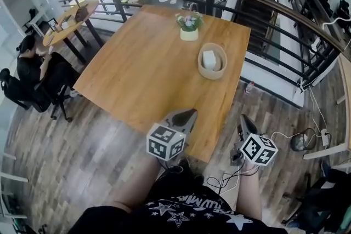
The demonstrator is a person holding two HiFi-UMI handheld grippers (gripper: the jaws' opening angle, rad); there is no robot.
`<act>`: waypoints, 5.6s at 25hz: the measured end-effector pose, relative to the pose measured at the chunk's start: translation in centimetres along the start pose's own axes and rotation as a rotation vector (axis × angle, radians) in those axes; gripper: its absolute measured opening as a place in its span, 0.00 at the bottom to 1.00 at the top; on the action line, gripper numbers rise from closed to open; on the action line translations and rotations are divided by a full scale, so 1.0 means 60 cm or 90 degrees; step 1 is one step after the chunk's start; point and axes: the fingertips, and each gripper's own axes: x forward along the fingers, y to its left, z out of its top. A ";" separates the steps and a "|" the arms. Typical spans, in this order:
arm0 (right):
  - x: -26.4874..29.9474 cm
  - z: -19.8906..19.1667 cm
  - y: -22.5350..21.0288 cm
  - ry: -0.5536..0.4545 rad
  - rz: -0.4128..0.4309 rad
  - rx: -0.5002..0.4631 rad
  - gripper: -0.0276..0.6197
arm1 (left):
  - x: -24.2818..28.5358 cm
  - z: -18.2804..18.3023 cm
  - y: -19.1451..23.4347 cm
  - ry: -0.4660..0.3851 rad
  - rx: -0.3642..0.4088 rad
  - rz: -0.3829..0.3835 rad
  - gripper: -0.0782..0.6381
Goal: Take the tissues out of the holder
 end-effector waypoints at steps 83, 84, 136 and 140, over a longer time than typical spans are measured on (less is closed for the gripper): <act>0.619 0.083 -0.011 0.224 0.126 -0.180 0.44 | 0.196 0.057 0.343 -0.027 -0.104 0.288 0.13; 0.626 0.079 -0.013 0.232 0.122 -0.189 0.45 | 0.197 0.055 0.344 -0.027 -0.106 0.291 0.13; 0.480 0.143 0.048 0.103 0.031 -0.297 0.45 | 0.089 0.051 0.312 -0.057 -0.128 0.220 0.13; 0.438 0.141 0.062 0.089 0.018 -0.302 0.44 | 0.083 0.046 0.304 -0.053 -0.121 0.189 0.13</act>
